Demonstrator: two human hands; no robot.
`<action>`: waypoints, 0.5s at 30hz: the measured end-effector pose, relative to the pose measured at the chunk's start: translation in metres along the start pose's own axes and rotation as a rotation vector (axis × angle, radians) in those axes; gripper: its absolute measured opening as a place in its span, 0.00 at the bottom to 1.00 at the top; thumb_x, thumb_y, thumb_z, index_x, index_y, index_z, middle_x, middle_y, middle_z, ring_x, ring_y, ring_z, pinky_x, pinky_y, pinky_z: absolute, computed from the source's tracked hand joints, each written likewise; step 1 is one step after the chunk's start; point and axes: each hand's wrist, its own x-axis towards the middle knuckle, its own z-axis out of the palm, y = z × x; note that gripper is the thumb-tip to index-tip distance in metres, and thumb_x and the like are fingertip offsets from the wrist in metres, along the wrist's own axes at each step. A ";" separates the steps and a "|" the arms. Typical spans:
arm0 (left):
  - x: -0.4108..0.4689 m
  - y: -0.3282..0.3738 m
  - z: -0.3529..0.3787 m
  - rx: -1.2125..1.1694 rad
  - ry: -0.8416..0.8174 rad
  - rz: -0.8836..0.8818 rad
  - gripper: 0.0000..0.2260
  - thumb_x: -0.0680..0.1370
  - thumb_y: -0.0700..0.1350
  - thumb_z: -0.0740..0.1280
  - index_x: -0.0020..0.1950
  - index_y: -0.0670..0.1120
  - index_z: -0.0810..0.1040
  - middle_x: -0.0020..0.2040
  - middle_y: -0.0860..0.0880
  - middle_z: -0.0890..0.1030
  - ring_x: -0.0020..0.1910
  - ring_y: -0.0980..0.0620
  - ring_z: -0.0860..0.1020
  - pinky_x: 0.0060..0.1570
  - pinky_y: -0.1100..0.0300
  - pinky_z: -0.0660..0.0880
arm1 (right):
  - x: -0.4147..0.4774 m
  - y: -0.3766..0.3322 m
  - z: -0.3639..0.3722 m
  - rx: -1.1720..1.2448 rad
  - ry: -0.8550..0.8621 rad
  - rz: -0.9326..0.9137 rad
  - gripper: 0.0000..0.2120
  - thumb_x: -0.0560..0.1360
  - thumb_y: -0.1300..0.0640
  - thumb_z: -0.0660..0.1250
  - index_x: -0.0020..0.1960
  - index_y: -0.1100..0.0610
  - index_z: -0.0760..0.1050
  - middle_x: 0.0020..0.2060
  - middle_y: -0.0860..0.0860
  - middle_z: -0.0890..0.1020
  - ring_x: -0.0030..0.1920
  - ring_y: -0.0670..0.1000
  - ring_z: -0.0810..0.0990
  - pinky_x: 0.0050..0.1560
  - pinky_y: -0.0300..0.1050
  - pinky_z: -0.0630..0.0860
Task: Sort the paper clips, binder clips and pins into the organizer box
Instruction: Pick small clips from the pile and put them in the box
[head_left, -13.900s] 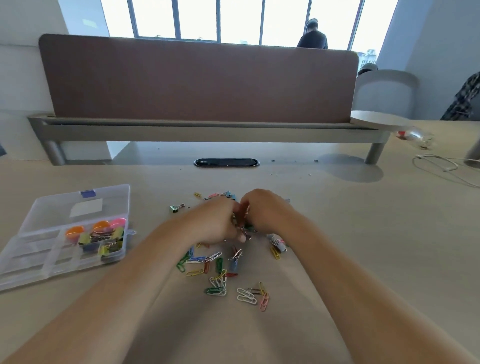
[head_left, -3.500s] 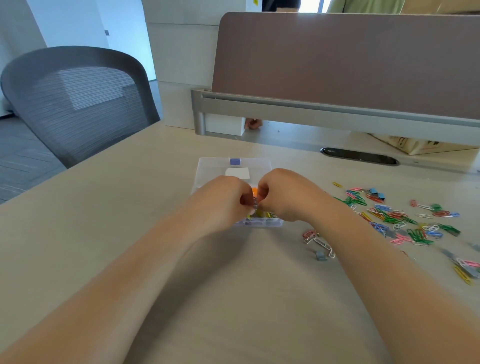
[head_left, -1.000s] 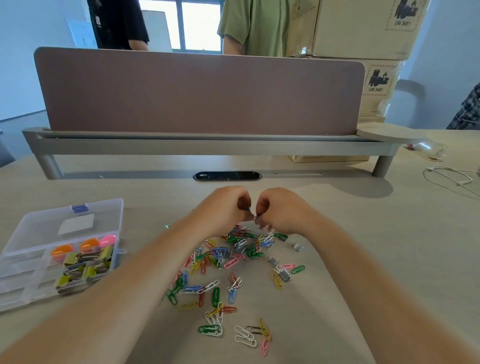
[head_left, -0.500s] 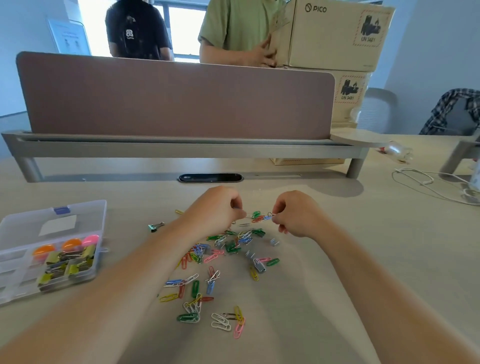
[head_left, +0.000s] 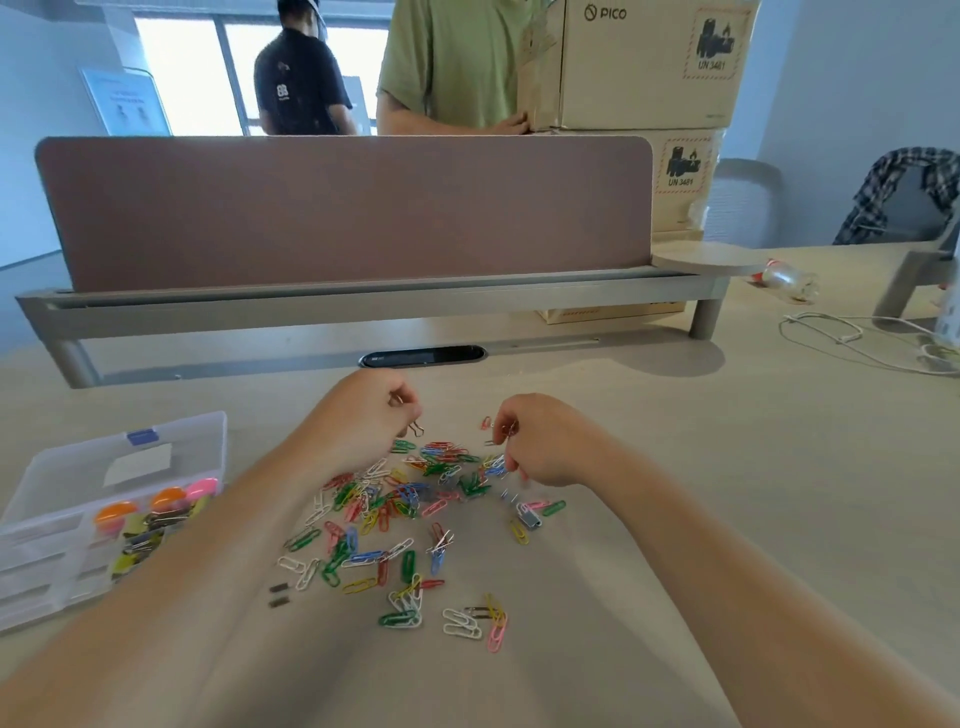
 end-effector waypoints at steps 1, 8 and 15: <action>-0.004 -0.003 -0.005 -0.009 0.004 -0.009 0.06 0.80 0.44 0.63 0.45 0.49 0.78 0.36 0.52 0.80 0.32 0.57 0.76 0.31 0.63 0.67 | -0.001 -0.005 0.002 0.006 0.000 -0.002 0.13 0.75 0.70 0.57 0.48 0.56 0.76 0.55 0.53 0.81 0.47 0.54 0.80 0.41 0.43 0.76; -0.033 -0.031 -0.037 -0.116 0.090 -0.119 0.05 0.77 0.39 0.63 0.45 0.47 0.77 0.36 0.52 0.83 0.31 0.55 0.78 0.30 0.62 0.70 | -0.005 -0.043 0.021 -0.042 -0.015 -0.048 0.11 0.76 0.67 0.57 0.51 0.55 0.74 0.46 0.50 0.77 0.48 0.52 0.77 0.39 0.41 0.70; -0.050 -0.056 -0.051 -0.189 0.179 -0.176 0.06 0.77 0.39 0.63 0.42 0.46 0.77 0.32 0.53 0.82 0.27 0.57 0.75 0.29 0.62 0.69 | 0.001 -0.079 0.045 -0.117 -0.028 -0.139 0.10 0.78 0.62 0.60 0.54 0.57 0.79 0.52 0.52 0.81 0.51 0.52 0.79 0.51 0.48 0.77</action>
